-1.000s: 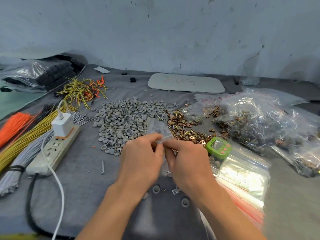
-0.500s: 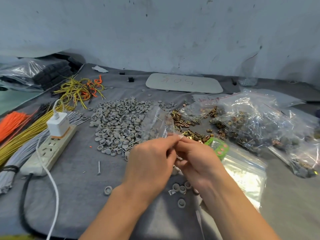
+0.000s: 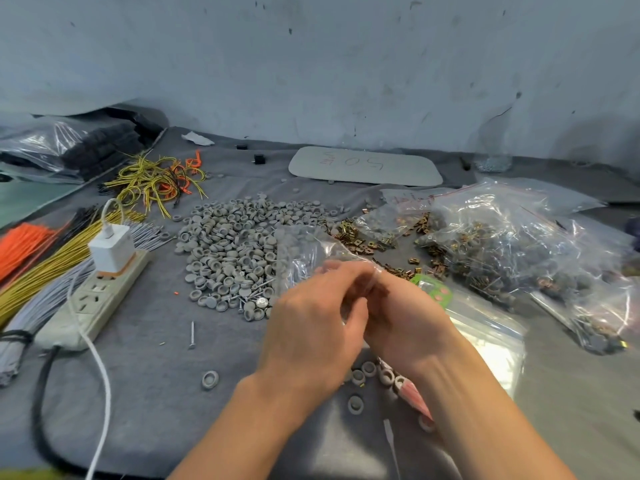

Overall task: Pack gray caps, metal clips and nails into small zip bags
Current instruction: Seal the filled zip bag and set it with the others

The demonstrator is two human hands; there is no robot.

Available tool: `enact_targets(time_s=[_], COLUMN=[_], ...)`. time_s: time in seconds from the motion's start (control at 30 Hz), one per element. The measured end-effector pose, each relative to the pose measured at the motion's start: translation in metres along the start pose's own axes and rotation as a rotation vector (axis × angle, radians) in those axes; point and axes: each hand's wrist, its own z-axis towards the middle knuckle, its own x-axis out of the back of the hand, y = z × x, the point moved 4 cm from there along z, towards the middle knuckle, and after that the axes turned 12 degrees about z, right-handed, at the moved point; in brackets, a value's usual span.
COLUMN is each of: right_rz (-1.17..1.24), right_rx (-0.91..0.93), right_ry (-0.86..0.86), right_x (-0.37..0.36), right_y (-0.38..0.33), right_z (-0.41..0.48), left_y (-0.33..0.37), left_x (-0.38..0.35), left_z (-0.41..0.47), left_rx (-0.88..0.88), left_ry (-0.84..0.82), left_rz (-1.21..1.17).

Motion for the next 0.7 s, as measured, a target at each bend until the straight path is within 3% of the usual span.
enact_targets(time_s=[0.4,0.53,0.63,0.7], right_rz=[-0.12,-0.078,-0.008,-0.003], right_rx=[-0.066,-0.042,-0.068,-0.093], right_ry=[-0.132,-0.132,-0.21,-0.229], right_x=[-0.002,-0.001,-0.008,-0.01], right_y=[-0.001,0.001,0.002,0.004], right_z=[-0.003,0.0,-0.002,-0.003], left_y=[-0.031,-0.024,-0.017,-0.015], left_x=[0.01,0.005,-0.004,-0.005], left_z=[0.009,0.008,0.006,0.006], left_rx=[0.077,-0.054,-0.214,-0.231], left_ry=[-0.049,-0.16,-0.247,-0.232], left_rz=[0.101,0.14,0.346,0.46])
